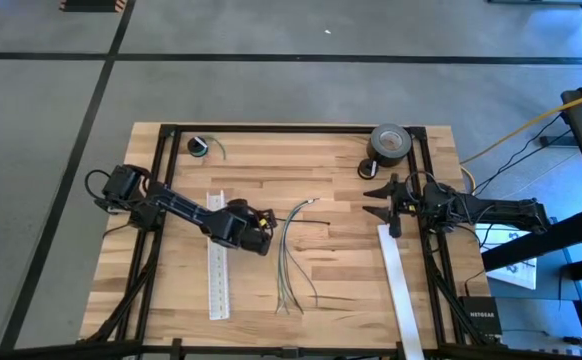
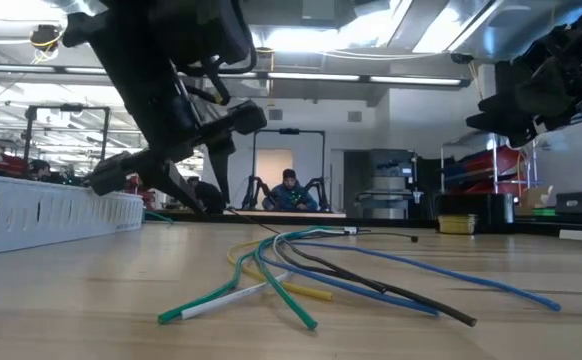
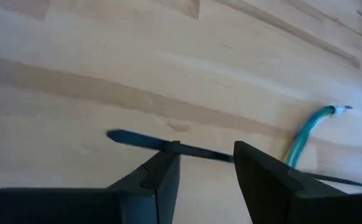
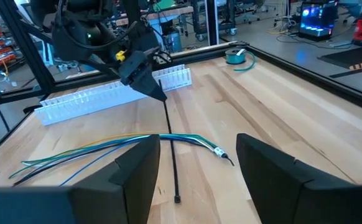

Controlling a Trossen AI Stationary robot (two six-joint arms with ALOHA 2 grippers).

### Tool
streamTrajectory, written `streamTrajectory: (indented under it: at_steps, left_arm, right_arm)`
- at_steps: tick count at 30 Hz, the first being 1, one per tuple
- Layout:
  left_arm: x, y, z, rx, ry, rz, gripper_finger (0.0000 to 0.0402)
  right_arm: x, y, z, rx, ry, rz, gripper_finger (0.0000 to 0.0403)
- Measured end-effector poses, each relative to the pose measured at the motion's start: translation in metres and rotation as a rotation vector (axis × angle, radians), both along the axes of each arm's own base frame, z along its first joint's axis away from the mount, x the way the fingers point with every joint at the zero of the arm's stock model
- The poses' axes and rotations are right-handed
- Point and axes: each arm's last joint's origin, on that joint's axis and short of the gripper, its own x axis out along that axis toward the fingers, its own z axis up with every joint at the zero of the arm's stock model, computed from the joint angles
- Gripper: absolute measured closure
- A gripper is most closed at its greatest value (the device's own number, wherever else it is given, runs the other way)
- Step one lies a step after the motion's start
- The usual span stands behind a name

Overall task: Ziptie cables
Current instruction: Wrap the colored cables with the black zip tie

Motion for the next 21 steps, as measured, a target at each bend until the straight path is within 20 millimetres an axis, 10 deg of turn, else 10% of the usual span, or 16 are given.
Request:
streamTrajectory:
  at_steps: [21]
  left_arm:
    - [-0.0015, 0.0029, 0.0016, 0.200, 0.153, -0.148, 0.0397]
  right_arm:
    - [0.0002, 0.0023, -0.0009, 0.202, -0.004, 0.044, 0.0201]
